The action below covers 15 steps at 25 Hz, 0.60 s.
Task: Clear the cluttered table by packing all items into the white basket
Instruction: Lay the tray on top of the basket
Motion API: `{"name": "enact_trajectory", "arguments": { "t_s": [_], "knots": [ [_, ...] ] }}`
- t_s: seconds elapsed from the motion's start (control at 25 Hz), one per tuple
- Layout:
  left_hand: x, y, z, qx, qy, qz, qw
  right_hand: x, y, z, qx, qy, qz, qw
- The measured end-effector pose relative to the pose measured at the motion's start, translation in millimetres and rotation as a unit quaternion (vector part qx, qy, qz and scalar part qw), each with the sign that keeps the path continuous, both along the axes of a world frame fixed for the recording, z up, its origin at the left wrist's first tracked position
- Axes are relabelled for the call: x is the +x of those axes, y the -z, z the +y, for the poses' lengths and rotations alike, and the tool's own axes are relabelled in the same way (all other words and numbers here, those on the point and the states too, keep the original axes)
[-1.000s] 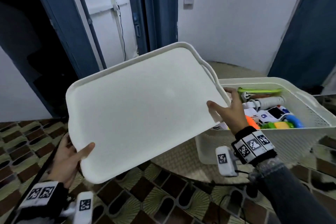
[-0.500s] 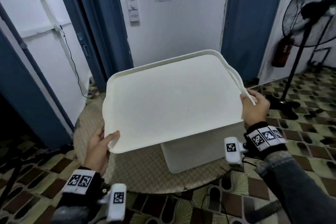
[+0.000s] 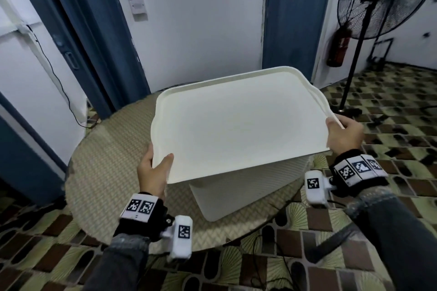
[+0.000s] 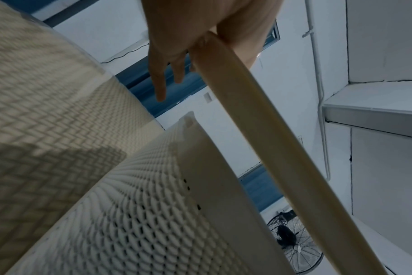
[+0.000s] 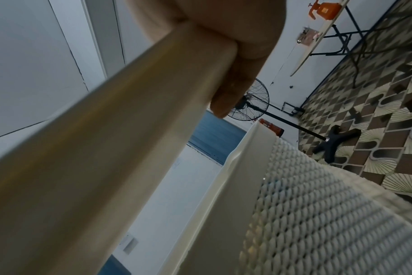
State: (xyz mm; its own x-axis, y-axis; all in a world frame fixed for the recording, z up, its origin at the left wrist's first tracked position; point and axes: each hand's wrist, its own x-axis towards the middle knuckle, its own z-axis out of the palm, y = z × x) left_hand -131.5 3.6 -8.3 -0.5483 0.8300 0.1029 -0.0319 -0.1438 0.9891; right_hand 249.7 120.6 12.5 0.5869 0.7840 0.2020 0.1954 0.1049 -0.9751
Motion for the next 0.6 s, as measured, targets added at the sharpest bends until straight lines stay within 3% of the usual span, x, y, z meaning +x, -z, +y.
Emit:
{"name": "enact_trajectory", "arguments": {
  "t_s": [0.24,0.4,0.6],
  "knots": [
    [23,22,35,-0.046,-0.065,0.014,0.997,21,11,55,-0.075,-0.022,-0.073,0.994],
    [36,34,57,-0.091,-0.132,0.101,0.982,35,25,100,-0.089,-0.079,-0.125,0.985],
    [52,34,45,-0.175,-0.209,0.214,0.938,33,32,126,-0.087,-0.141,-0.226,0.96]
  ]
}}
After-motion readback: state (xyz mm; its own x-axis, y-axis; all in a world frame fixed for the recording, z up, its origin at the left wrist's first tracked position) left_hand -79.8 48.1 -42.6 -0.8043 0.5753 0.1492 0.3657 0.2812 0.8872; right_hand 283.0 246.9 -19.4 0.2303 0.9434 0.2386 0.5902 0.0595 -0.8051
